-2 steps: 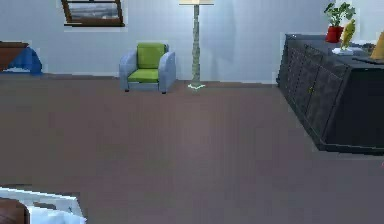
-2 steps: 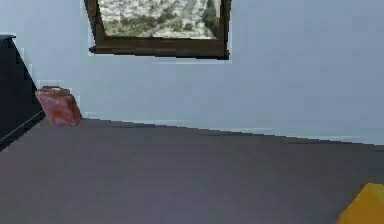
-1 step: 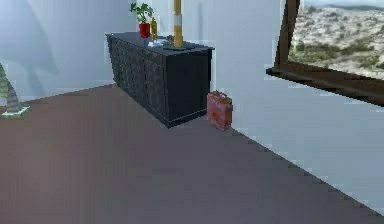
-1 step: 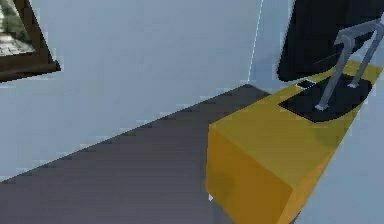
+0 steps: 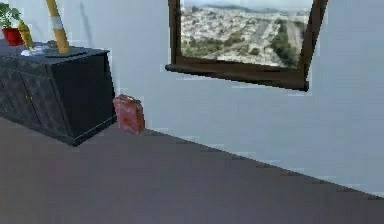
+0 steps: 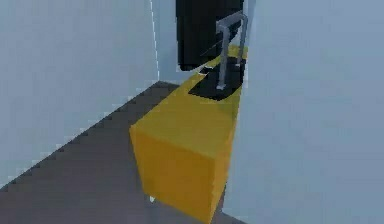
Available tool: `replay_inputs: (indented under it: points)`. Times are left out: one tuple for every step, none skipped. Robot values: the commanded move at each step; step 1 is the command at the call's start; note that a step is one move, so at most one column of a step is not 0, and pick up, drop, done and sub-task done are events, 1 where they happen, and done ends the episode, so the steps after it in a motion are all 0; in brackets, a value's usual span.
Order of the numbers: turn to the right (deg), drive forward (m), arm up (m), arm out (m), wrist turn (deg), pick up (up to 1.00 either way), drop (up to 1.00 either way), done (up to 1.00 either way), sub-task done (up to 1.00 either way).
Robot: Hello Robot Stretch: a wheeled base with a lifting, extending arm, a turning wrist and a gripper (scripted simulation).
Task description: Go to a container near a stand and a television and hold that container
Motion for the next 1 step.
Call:
replay_inputs:
  points:
    - [0.0, 0.1, 0.0, 0.0, 0.0, 0.0, 0.0, 0.0, 0.0]
